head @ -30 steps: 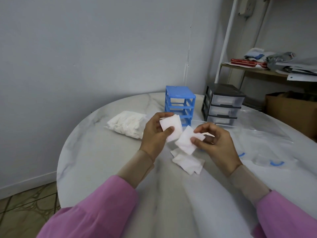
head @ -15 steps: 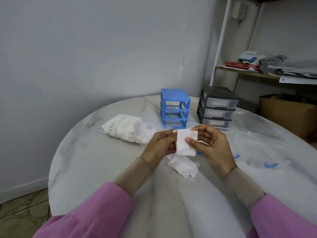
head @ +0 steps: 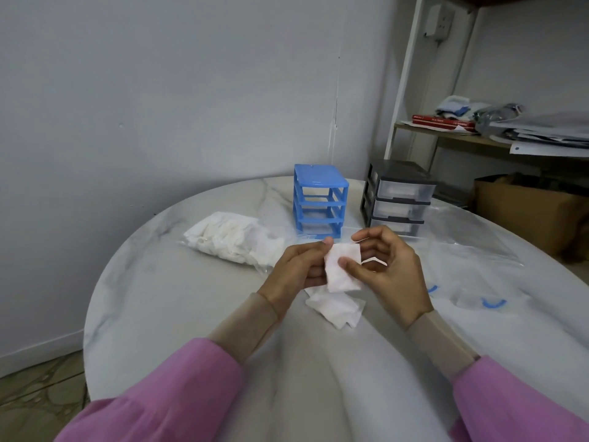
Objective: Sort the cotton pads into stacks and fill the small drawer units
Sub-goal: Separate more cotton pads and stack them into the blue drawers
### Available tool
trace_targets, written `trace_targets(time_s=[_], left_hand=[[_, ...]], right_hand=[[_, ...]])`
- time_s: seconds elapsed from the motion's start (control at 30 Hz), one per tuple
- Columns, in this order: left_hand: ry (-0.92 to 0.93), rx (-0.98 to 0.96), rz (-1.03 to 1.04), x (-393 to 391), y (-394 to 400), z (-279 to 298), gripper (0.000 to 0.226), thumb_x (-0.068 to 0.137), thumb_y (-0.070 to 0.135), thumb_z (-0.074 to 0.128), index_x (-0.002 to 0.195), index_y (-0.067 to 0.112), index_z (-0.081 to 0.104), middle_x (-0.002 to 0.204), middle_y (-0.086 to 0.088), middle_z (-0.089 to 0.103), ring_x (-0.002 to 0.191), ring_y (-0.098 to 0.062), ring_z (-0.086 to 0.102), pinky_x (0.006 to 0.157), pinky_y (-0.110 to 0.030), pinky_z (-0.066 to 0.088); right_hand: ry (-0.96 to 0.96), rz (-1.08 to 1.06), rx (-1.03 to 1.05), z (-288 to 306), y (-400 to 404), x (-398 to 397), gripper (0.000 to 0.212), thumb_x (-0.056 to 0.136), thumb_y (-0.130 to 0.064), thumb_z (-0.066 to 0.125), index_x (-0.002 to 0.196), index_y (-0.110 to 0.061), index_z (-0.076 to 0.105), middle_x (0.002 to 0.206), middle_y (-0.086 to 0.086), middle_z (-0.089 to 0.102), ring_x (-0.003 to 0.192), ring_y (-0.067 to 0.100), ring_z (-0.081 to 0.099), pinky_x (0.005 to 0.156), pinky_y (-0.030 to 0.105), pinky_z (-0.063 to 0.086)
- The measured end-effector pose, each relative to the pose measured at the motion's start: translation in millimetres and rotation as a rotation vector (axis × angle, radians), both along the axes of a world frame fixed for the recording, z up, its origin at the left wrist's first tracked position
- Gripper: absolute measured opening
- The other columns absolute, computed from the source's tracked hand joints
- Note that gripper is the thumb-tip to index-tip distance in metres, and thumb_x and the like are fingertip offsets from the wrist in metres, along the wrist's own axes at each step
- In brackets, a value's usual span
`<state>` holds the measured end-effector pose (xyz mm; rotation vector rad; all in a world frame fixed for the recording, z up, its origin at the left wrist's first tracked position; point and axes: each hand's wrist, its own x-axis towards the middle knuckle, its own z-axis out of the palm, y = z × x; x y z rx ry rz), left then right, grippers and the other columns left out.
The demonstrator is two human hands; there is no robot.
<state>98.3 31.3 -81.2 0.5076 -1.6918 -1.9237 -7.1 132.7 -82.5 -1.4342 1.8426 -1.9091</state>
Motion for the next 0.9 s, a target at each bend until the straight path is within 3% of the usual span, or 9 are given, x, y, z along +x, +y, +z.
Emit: trace_targets(time_s=[0.17,0.33,0.47,0.57,0.67,0.8,0.9], left_hand=[[0.067,-0.090,-0.016,2.2,2.9,0.2,0.024,0.091,0.004,0.053,0.112,-0.006,0.061,0.084,-0.003,0.070,0.069,-0.003,0.067,0.065,-0.015,0.054],[0.102,-0.137,0.030,2.8,-0.5,-1.0,0.020,0.090,0.001,0.052,0.108,-0.003,0.061,0.068,0.009,0.071,0.066,-0.002,0.067,0.061,-0.014,0.052],[0.156,-0.130,0.097,3.4,-2.6,-1.5,0.021,0.090,0.000,0.053,0.111,0.001,0.055,0.060,0.004,0.068,0.058,-0.001,0.064,0.054,-0.014,0.049],[0.191,-0.172,0.180,4.8,-3.3,-2.6,0.016,0.091,-0.002,0.051,0.099,0.009,0.043,0.067,-0.004,0.061,0.052,0.001,0.058,0.050,-0.012,0.044],[0.218,-0.266,0.260,4.6,-9.0,-6.0,0.025,0.090,-0.005,0.051,0.085,0.015,0.036,0.073,0.000,0.049,0.057,0.001,0.050,0.053,-0.010,0.039],[0.212,-0.422,0.271,3.6,-16.5,-8.3,0.029,0.086,-0.010,0.047,0.069,0.013,0.045,0.066,0.013,0.049,0.065,-0.001,0.045,0.062,-0.008,0.036],[0.210,-0.419,0.271,3.8,-17.0,-9.0,0.034,0.087,-0.012,0.047,0.066,0.013,0.057,0.063,0.018,0.060,0.066,0.004,0.054,0.066,-0.007,0.039]], right_hand=[[0.033,-0.033,-0.015,-1.1,-0.7,-1.1,0.034,0.070,-0.006,0.079,0.092,-0.020,0.057,0.078,-0.002,0.061,0.065,0.004,0.056,0.059,0.015,0.048],[0.045,-0.041,-0.010,-1.9,-1.0,-1.7,0.033,0.071,-0.002,0.077,0.090,-0.021,0.057,0.078,-0.002,0.059,0.063,0.000,0.055,0.060,0.014,0.047],[0.041,-0.043,-0.018,-0.4,-0.8,-1.6,0.030,0.074,-0.002,0.075,0.088,-0.021,0.056,0.076,-0.004,0.061,0.064,0.001,0.057,0.061,0.014,0.049],[0.041,-0.044,-0.008,-1.6,-0.9,-2.6,0.026,0.077,-0.001,0.071,0.085,-0.019,0.056,0.077,-0.004,0.062,0.065,0.001,0.057,0.063,0.016,0.049],[0.096,-0.050,0.058,-4.5,-1.2,-4.7,0.024,0.080,0.000,0.068,0.076,-0.020,0.056,0.077,-0.005,0.062,0.066,0.005,0.057,0.065,0.017,0.050],[0.274,-0.013,0.232,-9.8,-1.7,-3.7,0.019,0.080,-0.004,0.068,0.076,-0.022,0.060,0.079,-0.008,0.063,0.071,0.005,0.056,0.063,0.011,0.043],[0.438,0.015,0.407,-15.9,-2.2,-1.7,0.012,0.083,-0.022,0.068,0.094,-0.020,0.062,0.089,-0.013,0.058,0.080,0.002,0.054,0.068,0.007,0.040]])
